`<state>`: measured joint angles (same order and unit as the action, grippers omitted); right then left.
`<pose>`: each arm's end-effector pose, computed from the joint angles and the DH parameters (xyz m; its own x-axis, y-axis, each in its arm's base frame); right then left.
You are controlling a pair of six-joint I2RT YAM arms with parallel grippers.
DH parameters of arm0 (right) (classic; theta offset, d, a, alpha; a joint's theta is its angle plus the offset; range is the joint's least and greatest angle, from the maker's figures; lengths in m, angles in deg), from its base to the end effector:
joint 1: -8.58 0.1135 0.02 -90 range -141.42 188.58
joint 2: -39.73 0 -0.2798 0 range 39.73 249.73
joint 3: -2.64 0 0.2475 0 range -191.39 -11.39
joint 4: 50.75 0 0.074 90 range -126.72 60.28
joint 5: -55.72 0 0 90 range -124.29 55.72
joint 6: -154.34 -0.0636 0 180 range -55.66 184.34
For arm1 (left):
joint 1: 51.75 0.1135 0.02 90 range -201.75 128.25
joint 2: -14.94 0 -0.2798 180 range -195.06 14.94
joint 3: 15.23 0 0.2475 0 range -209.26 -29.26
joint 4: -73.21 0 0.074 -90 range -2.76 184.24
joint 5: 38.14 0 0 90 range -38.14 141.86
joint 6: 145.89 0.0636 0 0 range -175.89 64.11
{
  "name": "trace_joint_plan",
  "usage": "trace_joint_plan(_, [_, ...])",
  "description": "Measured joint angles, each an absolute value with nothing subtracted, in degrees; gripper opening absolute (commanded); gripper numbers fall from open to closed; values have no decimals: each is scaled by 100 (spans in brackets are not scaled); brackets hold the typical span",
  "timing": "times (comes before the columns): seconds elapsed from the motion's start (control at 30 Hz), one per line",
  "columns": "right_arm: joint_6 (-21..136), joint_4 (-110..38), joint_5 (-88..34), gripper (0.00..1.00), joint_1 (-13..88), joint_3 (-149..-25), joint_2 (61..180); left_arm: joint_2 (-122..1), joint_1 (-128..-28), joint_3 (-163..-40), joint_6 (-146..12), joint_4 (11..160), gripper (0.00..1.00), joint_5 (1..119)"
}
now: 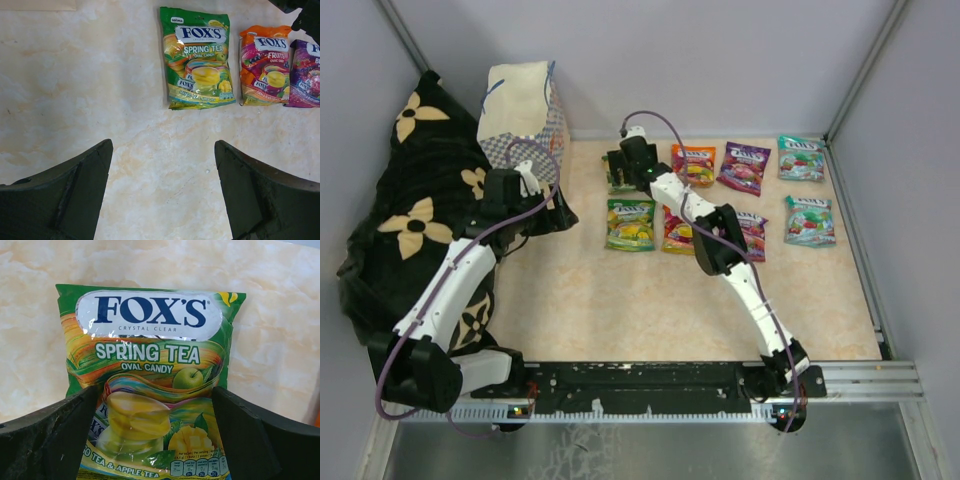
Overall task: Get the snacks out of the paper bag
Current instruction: Adjust the snack at the center of the board, then reset both arms
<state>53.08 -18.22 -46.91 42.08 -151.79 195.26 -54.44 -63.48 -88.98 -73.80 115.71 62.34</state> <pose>0.5375 0.3391 0.1493 -0.5285 -0.1213 -0.8402 -0.2891 0.9563 0.0438 0.2675 -0.0674 0.3099 -0.6798 -0.1677 -0.7140 0.1376 0.9271 -0.3488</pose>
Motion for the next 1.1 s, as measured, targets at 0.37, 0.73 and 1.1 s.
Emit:
trace_joint_plan(0.37, [4602,-1455,-5674,96,3976,-15214,19499,-5492,-6348,-8894,-7382,11573,88,6354])
trace_joint_plan(0.73, [4554,-1440,-5239,99,3869,-14853,19130,-5617,-6348,-8957,-7349,11584,93,6352])
trace_joint_plan(1.1, [4534,-2143,-4044,99,3480,-13201,16234,-5698,-6348,-9220,-7144,11226,100,6404])
